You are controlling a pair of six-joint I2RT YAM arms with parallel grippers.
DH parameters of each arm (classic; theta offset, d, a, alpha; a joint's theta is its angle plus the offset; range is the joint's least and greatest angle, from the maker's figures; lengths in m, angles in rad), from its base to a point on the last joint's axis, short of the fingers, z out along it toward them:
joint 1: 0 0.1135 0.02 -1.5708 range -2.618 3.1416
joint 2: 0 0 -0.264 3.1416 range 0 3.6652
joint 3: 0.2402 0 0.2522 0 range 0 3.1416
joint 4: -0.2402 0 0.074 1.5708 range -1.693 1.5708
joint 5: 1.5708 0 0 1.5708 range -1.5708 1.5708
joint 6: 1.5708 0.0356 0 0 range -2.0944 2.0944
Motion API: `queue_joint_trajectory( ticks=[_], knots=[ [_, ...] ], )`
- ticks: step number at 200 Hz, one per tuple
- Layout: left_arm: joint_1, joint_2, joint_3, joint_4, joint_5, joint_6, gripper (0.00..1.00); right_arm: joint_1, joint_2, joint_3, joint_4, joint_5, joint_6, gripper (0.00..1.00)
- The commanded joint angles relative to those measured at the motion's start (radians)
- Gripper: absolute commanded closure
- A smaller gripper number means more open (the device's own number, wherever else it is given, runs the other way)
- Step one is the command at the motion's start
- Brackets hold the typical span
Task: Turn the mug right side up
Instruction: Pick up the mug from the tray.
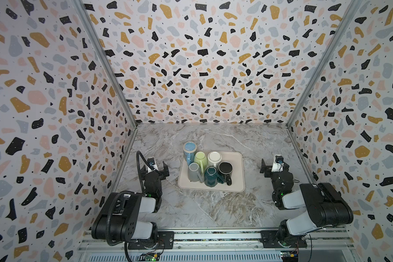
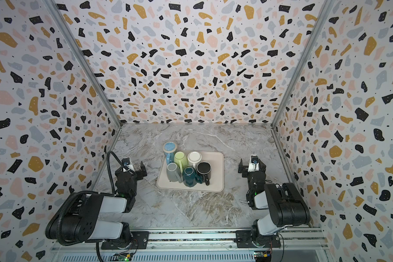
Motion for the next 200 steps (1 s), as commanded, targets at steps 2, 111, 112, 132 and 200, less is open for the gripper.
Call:
queue_joint_trajectory(
  ticks=[2, 111, 112, 132, 200],
  knots=[
    [-0.044, -0.069, 0.066, -0.055, -0.193, -0.002, 0.0, 0.029, -0.047, 0.037, -0.085, 0.095, 0.012, 0.01],
    [-0.177, -0.315, 0.494, -0.911, -0.315, -0.469, 0.0, 0.245, -0.332, 0.611, -1.288, 0.048, 0.166, 0.01],
    [-0.177, -0.317, 0.492, -0.911, -0.317, -0.471, 0.0, 0.246, -0.332, 0.615, -1.298, 0.041, 0.169, 0.01],
    [-0.176, -0.358, 0.466, -0.894, -0.277, -0.48, 0.0, 0.278, -0.336, 0.663, -1.419, -0.074, 0.206, 0.0],
    [-0.258, -0.359, 0.547, -1.103, -0.077, -0.421, 0.0, 0.443, -0.351, 0.733, -1.788, -0.202, 0.272, 0.11]
  ],
)
